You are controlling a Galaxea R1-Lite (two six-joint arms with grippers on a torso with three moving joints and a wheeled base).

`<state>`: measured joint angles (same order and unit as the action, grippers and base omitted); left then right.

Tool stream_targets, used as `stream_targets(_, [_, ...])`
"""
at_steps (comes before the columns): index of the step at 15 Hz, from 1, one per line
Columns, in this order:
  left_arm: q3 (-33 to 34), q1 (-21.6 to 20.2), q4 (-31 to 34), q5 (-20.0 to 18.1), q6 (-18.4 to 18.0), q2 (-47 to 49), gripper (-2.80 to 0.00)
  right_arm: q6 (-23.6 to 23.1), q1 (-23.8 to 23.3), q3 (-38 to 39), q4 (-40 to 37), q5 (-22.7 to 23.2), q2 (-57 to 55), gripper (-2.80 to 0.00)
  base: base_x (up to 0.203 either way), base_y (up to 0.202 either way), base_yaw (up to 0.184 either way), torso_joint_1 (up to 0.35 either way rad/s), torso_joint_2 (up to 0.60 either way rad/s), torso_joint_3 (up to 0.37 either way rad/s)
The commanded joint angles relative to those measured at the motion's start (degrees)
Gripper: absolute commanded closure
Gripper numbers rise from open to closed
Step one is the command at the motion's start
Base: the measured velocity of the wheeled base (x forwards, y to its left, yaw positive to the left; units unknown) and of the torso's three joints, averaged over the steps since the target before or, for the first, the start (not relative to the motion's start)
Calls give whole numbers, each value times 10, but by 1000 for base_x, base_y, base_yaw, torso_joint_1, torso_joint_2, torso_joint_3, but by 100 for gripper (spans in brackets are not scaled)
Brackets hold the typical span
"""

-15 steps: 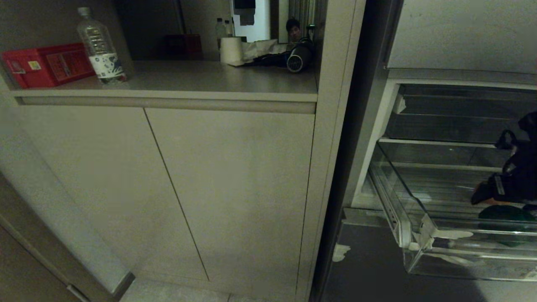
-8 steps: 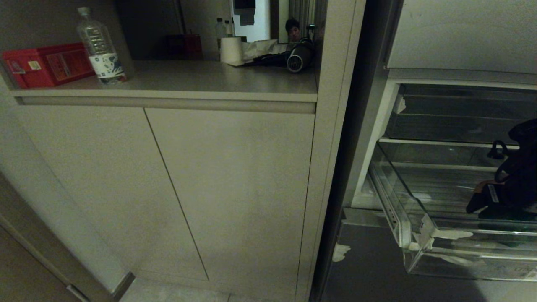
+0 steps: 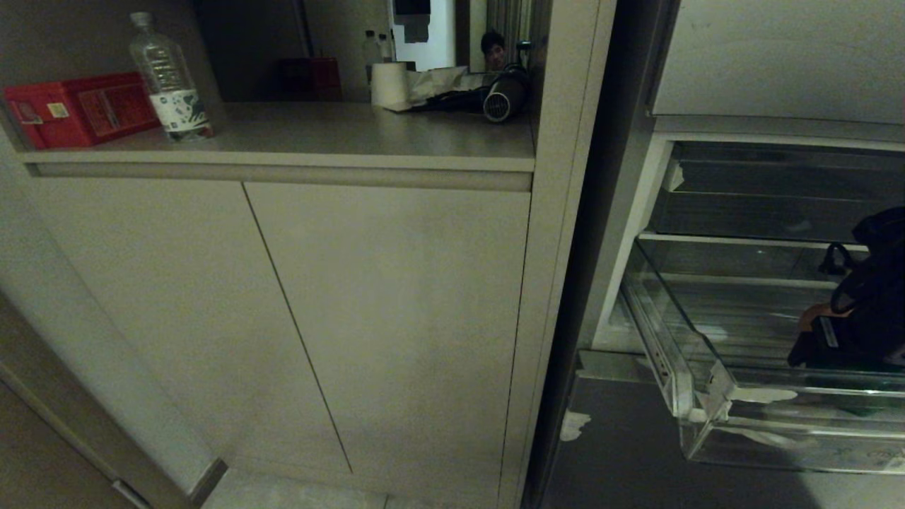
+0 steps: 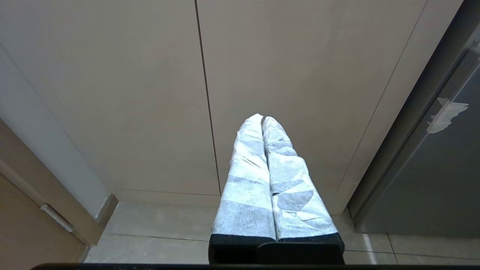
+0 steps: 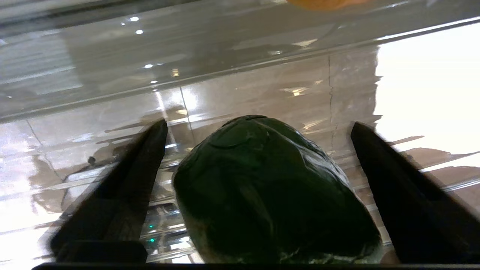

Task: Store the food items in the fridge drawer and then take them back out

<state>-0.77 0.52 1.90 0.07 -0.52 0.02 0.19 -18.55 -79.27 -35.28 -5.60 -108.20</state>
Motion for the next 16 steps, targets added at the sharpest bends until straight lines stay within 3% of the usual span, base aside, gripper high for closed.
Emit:
stream_targets(1, [0,0,0,0,0,0,0,-2,-4,4,-2,0,-1,0,0,0,0,0,0,0])
stream_targets(12, [0,0,0,0,0,0,0,-1,-3,-2,2,6,57,0,0,0,0,0,0,0])
stream_targets(16, [0,0,0,0,0,0,0,0,-3,4,60,18,103,0,0,0,0,0,0,0])
